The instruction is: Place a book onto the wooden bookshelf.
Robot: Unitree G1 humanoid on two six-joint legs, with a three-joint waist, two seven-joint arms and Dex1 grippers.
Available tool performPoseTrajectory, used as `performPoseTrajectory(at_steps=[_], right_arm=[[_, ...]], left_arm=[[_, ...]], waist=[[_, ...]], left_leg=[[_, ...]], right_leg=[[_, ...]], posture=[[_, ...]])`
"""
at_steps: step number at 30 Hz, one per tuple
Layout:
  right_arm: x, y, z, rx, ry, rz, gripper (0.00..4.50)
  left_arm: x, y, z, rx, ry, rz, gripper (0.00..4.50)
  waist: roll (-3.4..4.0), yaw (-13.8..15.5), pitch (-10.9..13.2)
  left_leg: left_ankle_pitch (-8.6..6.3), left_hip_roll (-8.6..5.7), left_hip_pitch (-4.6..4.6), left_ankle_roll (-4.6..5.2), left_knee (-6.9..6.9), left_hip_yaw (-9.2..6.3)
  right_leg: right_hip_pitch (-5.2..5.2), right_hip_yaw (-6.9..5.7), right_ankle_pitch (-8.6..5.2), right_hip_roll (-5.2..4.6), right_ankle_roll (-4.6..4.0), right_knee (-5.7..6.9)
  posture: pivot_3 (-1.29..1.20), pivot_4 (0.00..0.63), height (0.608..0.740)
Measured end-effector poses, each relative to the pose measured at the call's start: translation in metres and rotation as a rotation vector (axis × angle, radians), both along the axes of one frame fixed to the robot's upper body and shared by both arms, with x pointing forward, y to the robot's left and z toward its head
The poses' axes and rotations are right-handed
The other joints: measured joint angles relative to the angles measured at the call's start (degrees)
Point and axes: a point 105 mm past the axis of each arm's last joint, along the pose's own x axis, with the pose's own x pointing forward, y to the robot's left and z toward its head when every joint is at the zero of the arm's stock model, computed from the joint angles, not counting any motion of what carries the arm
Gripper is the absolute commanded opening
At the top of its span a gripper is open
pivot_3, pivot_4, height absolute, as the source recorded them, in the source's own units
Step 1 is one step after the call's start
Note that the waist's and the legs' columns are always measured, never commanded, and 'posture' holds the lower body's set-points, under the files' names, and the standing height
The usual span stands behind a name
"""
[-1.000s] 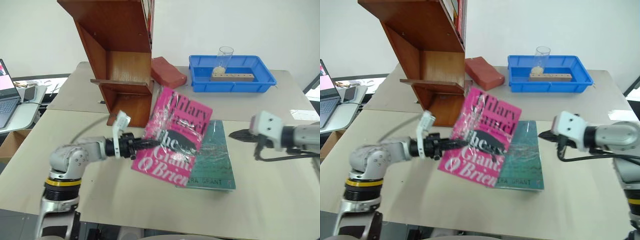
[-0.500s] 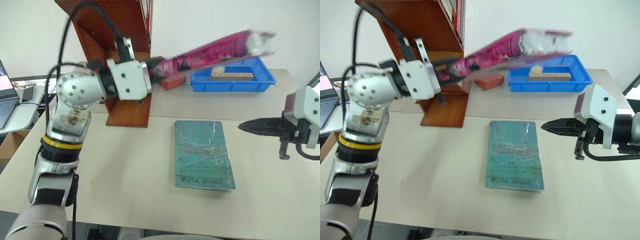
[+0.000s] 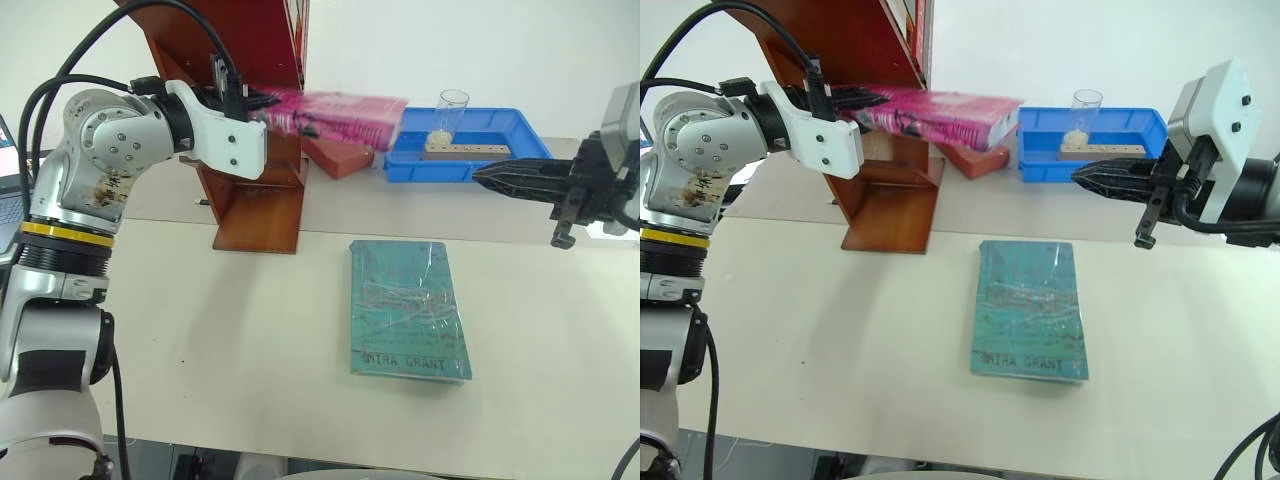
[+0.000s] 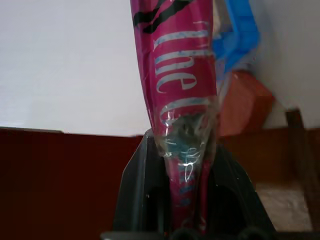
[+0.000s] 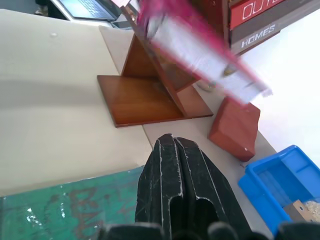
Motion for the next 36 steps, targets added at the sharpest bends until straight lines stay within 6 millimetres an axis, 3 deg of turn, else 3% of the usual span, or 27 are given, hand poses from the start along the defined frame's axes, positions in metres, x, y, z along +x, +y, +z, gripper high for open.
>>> performPoseTrajectory(at_steps=[7,18,27,33,36], right_arm=[[0.007,0.009,0.0,0.028,-0.009,0.031,0.0],[0.011,0.014,0.008,0.045,-0.039,0.032,0.0],[0.013,0.012,0.004,0.046,-0.027,0.023,0.0],[0.015,0.008,0.004,0.045,-0.041,0.016,0.0],[0.018,0.005,0.003,0.041,-0.05,0.006,0.0]], left_arm=[[0.009,0.026,-0.027,0.076,0.132,0.144,0.26],[0.016,0.036,-0.029,0.045,0.149,0.221,0.26],[0.015,0.051,-0.026,-0.001,0.171,0.28,4.46],[0.006,0.062,-0.045,0.033,0.266,0.315,4.46],[-0.003,0.068,-0.042,-0.005,0.315,0.326,4.46]], waist=[[0.1,-0.1,0.0],[0.09,0.0,0.0],[0.17,-0.1,0.0],[0.14,-0.1,0.0],[0.15,-0.1,0.0]], left_leg=[[0.01,0.04,0.0,0.01,-0.01,0.01],[0.01,0.05,0.0,0.02,-0.01,0.0],[0.01,0.07,0.04,0.02,-0.02,0.01],[0.01,0.08,0.04,0.02,-0.01,0.01],[0.01,0.09,0.04,0.02,-0.02,0.02]], right_leg=[[-0.06,-0.02,0.0,0.01,0.0,0.09],[-0.07,-0.08,0.0,0.01,-0.01,0.09],[-0.05,-0.09,0.0,0.01,-0.01,0.11],[-0.06,-0.1,0.0,0.02,-0.01,0.12],[-0.06,-0.11,0.0,0.02,-0.01,0.12]], posture=[[0.0,0.15,0.673],[0.0,0.15,0.673],[0.0,0.15,0.673],[0.0,0.15,0.673],[0.0,0.15,0.673]])
